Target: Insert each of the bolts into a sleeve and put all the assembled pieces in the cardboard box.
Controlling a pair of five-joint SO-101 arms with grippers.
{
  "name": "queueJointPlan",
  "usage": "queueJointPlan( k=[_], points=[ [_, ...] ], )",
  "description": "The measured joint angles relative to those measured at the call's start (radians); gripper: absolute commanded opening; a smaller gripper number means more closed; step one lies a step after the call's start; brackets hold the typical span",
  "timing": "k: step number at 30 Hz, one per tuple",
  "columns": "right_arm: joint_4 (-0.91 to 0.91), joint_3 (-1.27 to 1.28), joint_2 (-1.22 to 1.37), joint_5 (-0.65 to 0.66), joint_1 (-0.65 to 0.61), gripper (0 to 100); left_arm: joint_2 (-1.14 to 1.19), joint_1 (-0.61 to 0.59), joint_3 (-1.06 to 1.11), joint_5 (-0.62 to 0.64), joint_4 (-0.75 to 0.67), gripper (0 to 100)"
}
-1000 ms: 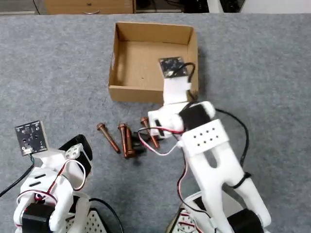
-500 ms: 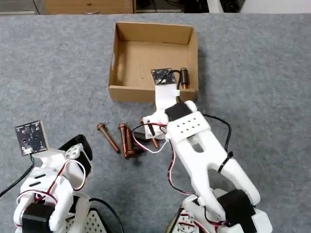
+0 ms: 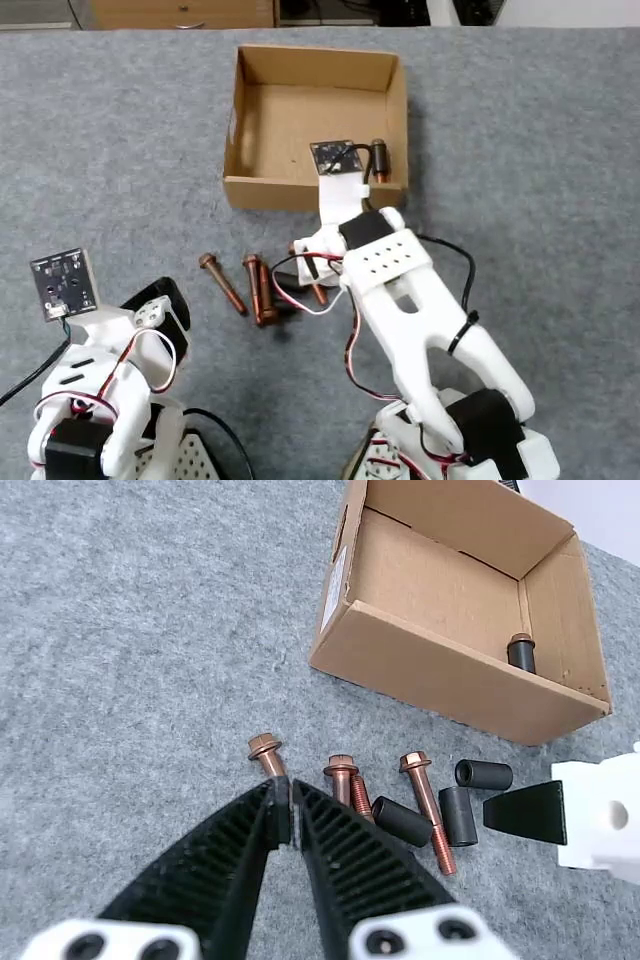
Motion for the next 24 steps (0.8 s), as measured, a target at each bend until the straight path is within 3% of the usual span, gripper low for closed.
queueJointPlan(
  k=[15,24],
  points=[
    [-0.226,0.126,0.026,0.0,0.0,13.3,0.0,0.0,0.0,0.0,0.0,2],
    [-0.216,0.055,0.233,0.009,0.052,13.3,0.0,0.0,0.0,0.0,0.0,2]
  ],
)
